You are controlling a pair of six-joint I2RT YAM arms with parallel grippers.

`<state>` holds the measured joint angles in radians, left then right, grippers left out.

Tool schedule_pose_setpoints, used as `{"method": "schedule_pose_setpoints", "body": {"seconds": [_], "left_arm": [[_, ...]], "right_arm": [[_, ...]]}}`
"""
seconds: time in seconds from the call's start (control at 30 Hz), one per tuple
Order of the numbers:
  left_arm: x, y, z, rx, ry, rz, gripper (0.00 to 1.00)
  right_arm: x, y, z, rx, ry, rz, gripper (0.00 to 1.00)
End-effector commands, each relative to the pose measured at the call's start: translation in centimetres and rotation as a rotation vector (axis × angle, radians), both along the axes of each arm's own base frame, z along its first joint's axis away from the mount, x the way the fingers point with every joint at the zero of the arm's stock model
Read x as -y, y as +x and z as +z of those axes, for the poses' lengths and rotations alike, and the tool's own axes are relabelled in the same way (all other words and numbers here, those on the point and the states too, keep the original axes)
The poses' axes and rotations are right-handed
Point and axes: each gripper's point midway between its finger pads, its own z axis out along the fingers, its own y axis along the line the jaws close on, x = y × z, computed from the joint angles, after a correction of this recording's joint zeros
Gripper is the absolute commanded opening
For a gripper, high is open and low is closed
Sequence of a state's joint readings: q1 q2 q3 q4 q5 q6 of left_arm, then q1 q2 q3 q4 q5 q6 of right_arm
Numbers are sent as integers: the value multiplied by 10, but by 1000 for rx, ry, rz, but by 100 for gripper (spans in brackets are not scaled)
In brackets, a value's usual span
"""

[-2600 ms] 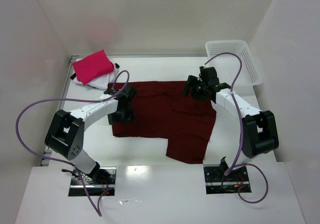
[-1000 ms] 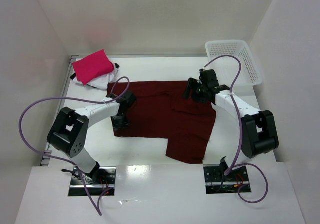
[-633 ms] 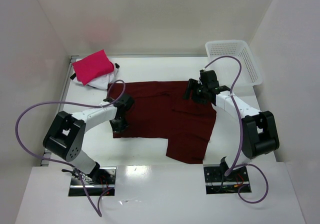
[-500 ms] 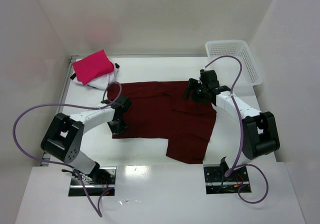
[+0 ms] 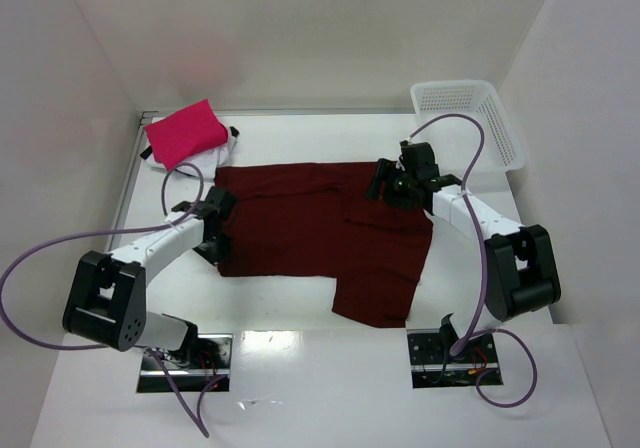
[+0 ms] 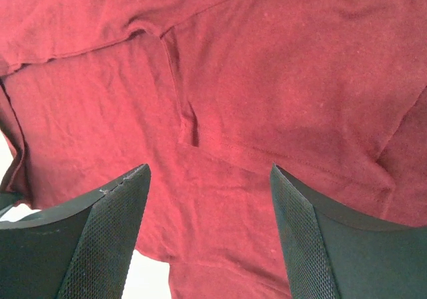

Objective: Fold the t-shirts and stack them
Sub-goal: Fold the flattened tshirt in 1/3 of the way

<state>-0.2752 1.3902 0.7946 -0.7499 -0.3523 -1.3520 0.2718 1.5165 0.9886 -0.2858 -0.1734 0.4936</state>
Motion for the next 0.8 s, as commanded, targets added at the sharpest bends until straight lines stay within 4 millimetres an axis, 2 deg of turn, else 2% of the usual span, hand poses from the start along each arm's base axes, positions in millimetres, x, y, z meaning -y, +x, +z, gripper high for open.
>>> {"method": "schedule_pose_setpoints", "body": {"seconds": [0.0, 0.1, 0.23, 0.3, 0.37, 0.47, 0.6, 0.67, 0.7, 0.77], "left_arm": [[-19, 5, 11, 65, -3, 163, 1], [-31, 7, 17, 91, -11, 228, 1], [-42, 0, 17, 90, -21, 293, 9], [-45, -5, 14, 85, -28, 320, 20], [-39, -7, 11, 89, -69, 332, 35], [-36, -11, 6, 78, -85, 326, 47], [-33, -14, 8, 69, -98, 299, 47], [-33, -11, 18, 117, -112, 310, 49], [-33, -12, 20, 137, -119, 317, 54], [-30, -5, 28, 182, -139, 298, 58]], "right_arm": [[-5, 4, 24, 86, 33, 3, 78], [-5, 3, 26, 93, 35, 3, 78], [-5, 1, 27, 92, 42, -3, 78], [-4, 0, 29, 98, 44, -3, 78], [-4, 0, 30, 96, 47, -6, 78], [-4, -2, 26, 85, 48, -10, 79], [-4, -3, 27, 89, 56, -17, 87], [-1, -7, 22, 79, 53, -31, 90], [0, -11, 21, 74, 57, -37, 96], [0, -12, 21, 82, 60, -37, 100]]}}
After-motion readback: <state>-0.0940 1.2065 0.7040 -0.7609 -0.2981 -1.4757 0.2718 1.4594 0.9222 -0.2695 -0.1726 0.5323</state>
